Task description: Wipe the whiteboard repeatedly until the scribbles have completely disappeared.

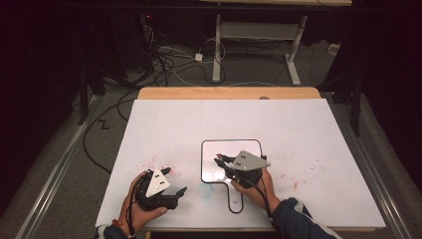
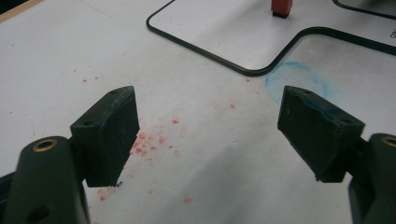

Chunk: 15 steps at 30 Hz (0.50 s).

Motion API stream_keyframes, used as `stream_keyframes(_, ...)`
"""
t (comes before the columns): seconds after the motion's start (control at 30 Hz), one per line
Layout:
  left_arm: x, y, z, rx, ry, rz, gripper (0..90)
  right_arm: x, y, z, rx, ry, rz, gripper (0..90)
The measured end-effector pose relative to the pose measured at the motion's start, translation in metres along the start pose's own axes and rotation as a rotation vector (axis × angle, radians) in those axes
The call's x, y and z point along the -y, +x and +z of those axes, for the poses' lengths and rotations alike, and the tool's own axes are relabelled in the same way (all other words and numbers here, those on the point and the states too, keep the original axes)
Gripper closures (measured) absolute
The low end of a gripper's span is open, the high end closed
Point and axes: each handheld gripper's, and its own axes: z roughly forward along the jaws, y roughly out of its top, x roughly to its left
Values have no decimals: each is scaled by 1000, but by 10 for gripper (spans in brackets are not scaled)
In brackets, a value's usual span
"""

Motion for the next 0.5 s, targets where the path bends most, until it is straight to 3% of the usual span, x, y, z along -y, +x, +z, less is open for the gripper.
stream_keyframes(0.3, 0, 0, 2, -4, 8, -1, 197, 11, -24, -17, 46, 1, 59, 813)
stream_keyframes(0.5, 0, 0, 1, -11, 9, 1, 197, 1, -30, -33, 52, -52, 71, 813)
